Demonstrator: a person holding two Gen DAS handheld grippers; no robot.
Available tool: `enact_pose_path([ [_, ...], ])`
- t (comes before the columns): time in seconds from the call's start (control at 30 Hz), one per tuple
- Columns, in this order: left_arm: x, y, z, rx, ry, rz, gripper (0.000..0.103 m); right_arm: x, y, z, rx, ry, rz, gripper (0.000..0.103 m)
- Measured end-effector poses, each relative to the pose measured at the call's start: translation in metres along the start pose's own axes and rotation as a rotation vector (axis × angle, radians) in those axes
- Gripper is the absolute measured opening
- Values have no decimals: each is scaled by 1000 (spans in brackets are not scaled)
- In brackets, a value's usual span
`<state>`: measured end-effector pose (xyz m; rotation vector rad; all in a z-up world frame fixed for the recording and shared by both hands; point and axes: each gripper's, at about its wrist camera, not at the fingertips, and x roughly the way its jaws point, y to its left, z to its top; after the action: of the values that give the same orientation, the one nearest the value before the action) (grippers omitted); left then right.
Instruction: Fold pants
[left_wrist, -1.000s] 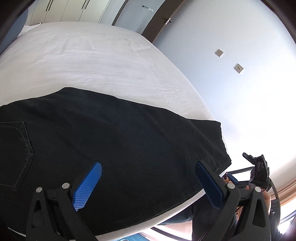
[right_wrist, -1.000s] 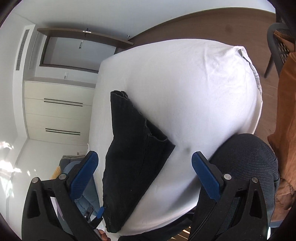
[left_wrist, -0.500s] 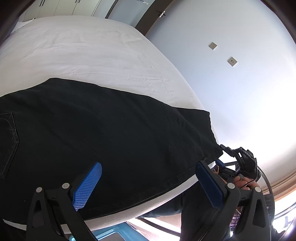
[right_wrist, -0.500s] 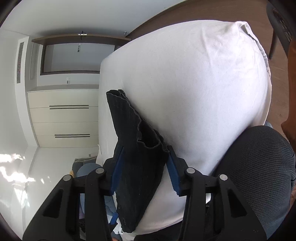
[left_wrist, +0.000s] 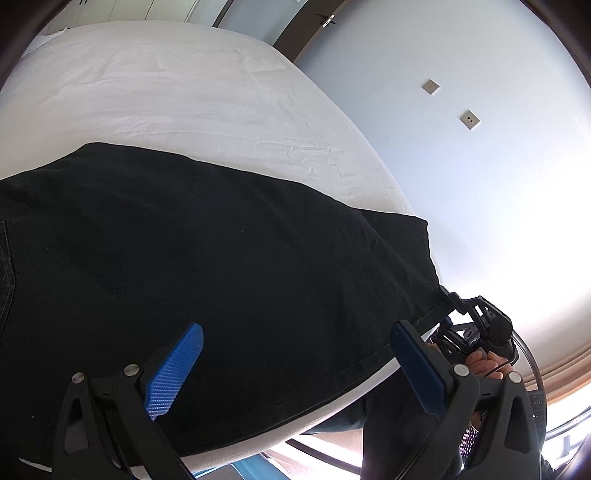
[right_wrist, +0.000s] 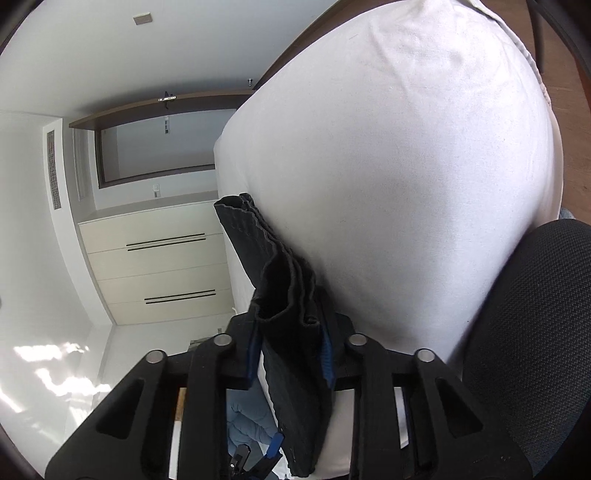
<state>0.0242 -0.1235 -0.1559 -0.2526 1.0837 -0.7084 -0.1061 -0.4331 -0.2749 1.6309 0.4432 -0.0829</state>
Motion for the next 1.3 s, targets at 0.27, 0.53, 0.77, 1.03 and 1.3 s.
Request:
enact_pose_path([
  [0.27,38,13,5,-18,42,47,103,9,18,3,-92,-30,-101,11],
  [0.53,40,18,4,-11,48,45,102,25,58,-5,-248,-83,-232,10],
  [0.77,15,37,9,-163,-24,-47,102,86,163,-90,-826,18,-361,10],
  [1.03,-1,60,21,-288,-34,-168,103,183,154,-203,-1222,281,-483,10],
  [1.3,27,54,36,-348,60,-246,103,198,155,-208,-1291,287,-510,10],
])
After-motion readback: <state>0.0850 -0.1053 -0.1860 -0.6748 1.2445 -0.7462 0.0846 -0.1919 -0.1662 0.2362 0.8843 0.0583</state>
